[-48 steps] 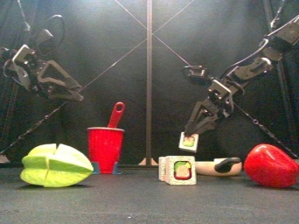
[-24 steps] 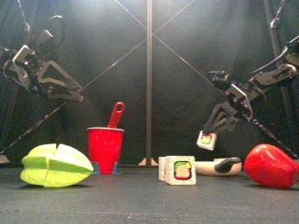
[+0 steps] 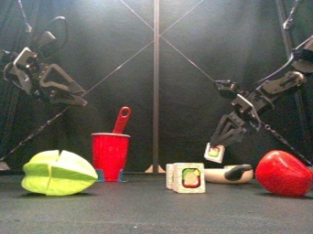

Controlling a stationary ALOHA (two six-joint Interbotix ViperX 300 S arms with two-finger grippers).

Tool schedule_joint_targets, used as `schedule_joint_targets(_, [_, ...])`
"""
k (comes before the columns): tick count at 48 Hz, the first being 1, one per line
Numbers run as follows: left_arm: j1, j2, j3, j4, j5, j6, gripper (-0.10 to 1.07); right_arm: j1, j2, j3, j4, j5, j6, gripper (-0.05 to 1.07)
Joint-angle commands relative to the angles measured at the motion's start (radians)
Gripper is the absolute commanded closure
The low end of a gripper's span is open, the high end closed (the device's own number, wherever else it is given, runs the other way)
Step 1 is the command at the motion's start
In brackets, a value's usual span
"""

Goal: Put sushi piece in pan

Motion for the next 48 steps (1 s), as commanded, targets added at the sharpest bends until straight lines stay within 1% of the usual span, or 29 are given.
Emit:
schedule_joint_targets(1, [0.003, 0.002, -0.012, -0.002, -0.003, 0.002, 0.11, -0.012, -0.003, -0.021, 0.008, -0.011, -0.002, 0.46])
schedule_joint_targets(11, [0.003, 0.002, -0.012, -0.002, -0.003, 0.002, 0.11, -0.014, 0.003, -0.023, 0.009, -0.011, -0.002, 0.3])
schedule_joint_targets(19, [0.005, 0.002, -0.012, -0.002, -0.003, 0.002, 0.11, -0.014, 0.003, -0.023, 0.012, -0.012, -0.002, 0.22])
schedule_joint_targets(48, [0.003, 0.002, -0.012, -0.002, -0.003, 0.002, 0.11, -0.006, 0.005, -0.034, 0.005, -0.012, -0.003, 0.21])
